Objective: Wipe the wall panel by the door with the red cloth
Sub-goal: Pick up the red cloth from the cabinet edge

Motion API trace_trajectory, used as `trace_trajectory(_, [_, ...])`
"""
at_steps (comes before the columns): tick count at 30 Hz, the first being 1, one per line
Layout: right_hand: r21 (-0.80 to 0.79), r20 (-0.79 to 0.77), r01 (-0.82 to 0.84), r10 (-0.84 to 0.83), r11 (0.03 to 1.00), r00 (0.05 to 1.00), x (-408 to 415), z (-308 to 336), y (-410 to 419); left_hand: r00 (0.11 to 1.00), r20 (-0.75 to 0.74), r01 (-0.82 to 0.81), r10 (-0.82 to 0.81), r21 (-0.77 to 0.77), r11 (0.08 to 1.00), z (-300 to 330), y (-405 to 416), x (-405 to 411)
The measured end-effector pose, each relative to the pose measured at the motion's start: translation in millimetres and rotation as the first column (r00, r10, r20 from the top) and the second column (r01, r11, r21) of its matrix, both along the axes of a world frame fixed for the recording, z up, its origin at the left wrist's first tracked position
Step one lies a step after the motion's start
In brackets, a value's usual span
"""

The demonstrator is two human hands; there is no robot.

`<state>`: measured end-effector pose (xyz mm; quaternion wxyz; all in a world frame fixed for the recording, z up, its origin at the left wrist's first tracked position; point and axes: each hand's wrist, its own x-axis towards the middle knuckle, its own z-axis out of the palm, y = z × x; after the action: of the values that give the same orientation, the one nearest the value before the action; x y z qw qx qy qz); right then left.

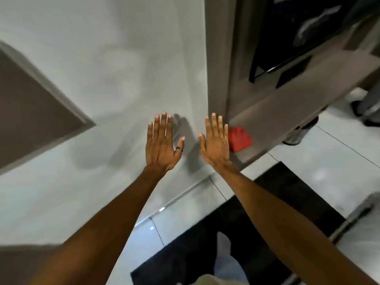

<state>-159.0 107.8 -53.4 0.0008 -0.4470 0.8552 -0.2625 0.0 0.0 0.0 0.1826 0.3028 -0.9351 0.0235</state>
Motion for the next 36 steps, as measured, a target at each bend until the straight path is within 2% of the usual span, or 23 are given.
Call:
trace_trajectory(1, [0.066, 0.032, 0.032, -0.034, 0.997, 0.999, -20.8, -10.0, 6.3, 0.998, 0.055, -0.009, 0.005, 0.072, 0.997, -10.7, 5.3, -19.7])
trace_trajectory(5, [0.254, 0.115, 0.069, -0.1, 0.965, 0.988, -72.0, -45.8, 19.4, 0.977, 0.212, -0.056, 0.018, 0.173, 0.983, -41.6, 19.3, -53.3])
trace_trajectory(8, [0.357, 0.179, 0.003, -0.071, 0.934, 0.981, -108.6, -72.2, 17.4, 0.952, 0.307, -0.086, 0.016, 0.217, 0.972, -60.9, 24.4, -76.6])
trace_trajectory(11, [0.489, 0.149, -0.048, -0.029, 0.871, 0.988, -126.7, -90.0, 13.2, 0.933, 0.359, -0.108, 0.018, 0.231, 0.967, -70.9, 26.6, -81.0])
trace_trajectory(14, [0.513, 0.09, -0.041, -0.007, 0.857, 0.996, -133.3, -100.6, 9.8, 0.935, 0.356, -0.097, -0.001, 0.257, 0.961, -78.5, 25.8, -76.7])
trace_trajectory(21, [0.51, 0.158, 0.038, -0.137, 0.859, 0.978, -94.0, -101.3, 16.1, 0.914, 0.404, -0.111, -0.014, 0.284, 0.952, -84.0, 29.2, -46.2])
trace_trajectory(25, [0.362, 0.362, 0.119, -0.258, 0.924, 0.896, -44.5, -92.7, 19.4, 0.919, 0.395, -0.085, -0.014, 0.232, 0.969, -82.0, 24.6, -2.3])
trace_trajectory(26, [0.283, 0.487, 0.172, -0.296, 0.943, 0.822, -28.3, -86.6, 16.5, 0.929, 0.37, -0.074, -0.007, 0.206, 0.976, -80.0, 21.6, 10.7])
trace_trajectory(28, [0.126, 0.761, 0.306, -0.29, 0.944, 0.58, 16.9, -65.1, 6.0, 0.955, 0.297, -0.057, 0.011, 0.15, 0.987, -69.8, 13.1, 41.4])
trace_trajectory(29, [0.074, 0.852, 0.354, -0.243, 0.932, 0.464, 42.8, -50.8, -2.2, 0.965, 0.26, -0.054, 0.021, 0.12, 0.991, -60.3, 7.0, 58.0])
trace_trajectory(31, [-0.017, 0.927, 0.409, -0.139, 0.913, 0.349, 88.4, -23.1, -20.9, 0.983, 0.179, -0.039, 0.027, 0.064, 0.997, -39.9, -4.9, 85.9])
trace_trajectory(33, [-0.166, 0.938, 0.434, 0.006, 0.885, 0.347, 141.6, 9.1, -45.6, 0.996, 0.065, -0.055, 0.057, -0.035, 0.998, -11.7, -19.4, 125.7])
trace_trajectory(36, [-0.44, 0.83, 0.385, 0.203, 0.811, 0.519, 215.9, 60.6, -78.1, 0.989, -0.128, -0.098, 0.077, -0.169, 0.981, 36.6, -41.0, 189.9])
